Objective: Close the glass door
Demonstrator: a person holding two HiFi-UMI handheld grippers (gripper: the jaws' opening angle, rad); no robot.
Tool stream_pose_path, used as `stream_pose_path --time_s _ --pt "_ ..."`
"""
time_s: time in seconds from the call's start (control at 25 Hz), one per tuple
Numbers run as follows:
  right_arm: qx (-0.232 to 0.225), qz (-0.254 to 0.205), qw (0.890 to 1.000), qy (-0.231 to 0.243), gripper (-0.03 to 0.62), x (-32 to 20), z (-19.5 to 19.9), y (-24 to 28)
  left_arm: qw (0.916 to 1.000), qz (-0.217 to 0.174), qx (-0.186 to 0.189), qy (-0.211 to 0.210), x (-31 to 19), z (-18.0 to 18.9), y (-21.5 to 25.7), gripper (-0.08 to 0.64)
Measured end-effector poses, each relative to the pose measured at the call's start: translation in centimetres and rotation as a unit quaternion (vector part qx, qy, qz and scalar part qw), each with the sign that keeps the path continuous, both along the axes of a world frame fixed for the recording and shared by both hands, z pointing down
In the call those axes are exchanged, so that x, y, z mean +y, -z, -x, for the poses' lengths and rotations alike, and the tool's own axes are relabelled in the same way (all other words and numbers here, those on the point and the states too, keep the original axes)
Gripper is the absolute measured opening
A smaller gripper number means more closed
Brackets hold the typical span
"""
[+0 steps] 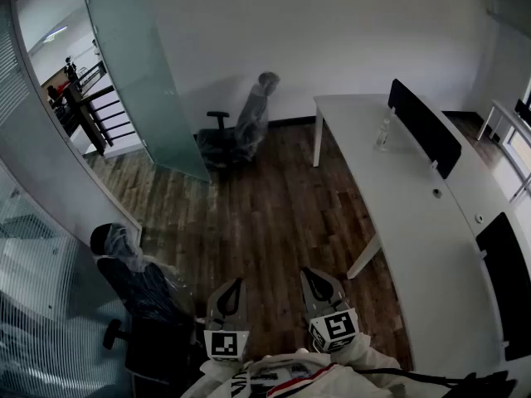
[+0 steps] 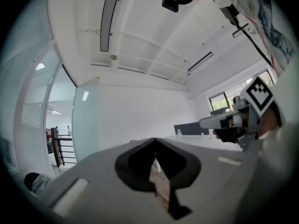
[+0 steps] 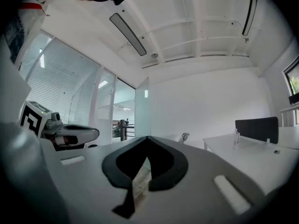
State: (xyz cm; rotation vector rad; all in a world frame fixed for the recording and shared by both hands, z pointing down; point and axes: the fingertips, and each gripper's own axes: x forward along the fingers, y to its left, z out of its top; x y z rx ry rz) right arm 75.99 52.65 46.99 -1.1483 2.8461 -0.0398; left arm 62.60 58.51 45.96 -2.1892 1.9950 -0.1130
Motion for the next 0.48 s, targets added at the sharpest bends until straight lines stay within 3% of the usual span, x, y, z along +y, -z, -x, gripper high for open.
stream_pose_path --time_s 0.48 --pt "-0.014 0.011 1.0 0.01 0.005 -1.2 -4.2 -0.6 1.0 0.0 -0.004 0.006 -1.3 -4.3 -1.3 -0.002"
